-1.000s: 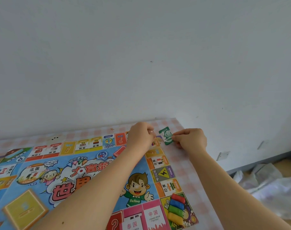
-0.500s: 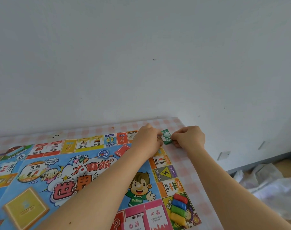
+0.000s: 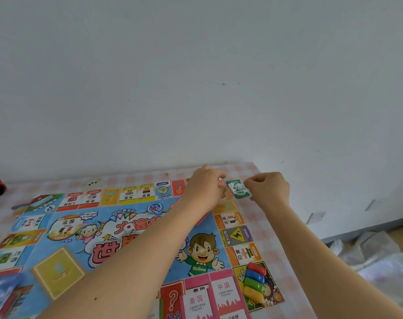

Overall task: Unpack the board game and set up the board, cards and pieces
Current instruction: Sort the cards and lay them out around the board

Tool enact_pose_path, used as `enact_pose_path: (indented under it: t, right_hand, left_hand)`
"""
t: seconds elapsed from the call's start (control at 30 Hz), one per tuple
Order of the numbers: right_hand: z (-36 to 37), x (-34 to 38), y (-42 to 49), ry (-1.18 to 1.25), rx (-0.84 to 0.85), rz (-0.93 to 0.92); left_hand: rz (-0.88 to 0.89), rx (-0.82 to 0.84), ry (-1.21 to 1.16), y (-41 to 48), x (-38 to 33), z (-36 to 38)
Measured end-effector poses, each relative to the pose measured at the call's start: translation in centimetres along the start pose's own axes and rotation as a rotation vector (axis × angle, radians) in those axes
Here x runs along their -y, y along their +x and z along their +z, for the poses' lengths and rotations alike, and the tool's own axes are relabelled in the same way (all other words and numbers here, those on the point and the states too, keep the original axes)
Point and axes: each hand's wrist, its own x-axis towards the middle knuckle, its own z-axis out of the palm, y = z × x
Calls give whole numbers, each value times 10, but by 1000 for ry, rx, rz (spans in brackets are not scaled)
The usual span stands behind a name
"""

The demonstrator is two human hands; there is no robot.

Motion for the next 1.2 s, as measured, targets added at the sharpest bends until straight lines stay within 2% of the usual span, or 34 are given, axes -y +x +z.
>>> enact_pose_path:
  t: [0.3, 0.63, 0.77, 0.97, 1.07, 1.2]
  right_hand:
    - [24, 50, -62, -55, 159, -221]
    - [78, 112, -171, -118, 397, -423]
    - [97, 121, -204, -159, 492, -460]
    - [112, 129, -237, -247, 628, -471]
    - [120, 132, -250, -303, 675, -454]
    - [133, 129, -265, -406, 715, -447]
  left_hand:
    - [-46, 29, 50, -60, 20, -79]
    - [-273, -40, 106, -171, 86, -172]
    - [-379, -20, 159, -206, 110, -194]
    - [-536, 246, 279, -243, 126, -207]
    - [-563, 250, 273, -252, 129, -210]
    - [-711, 178, 92, -258, 146, -203]
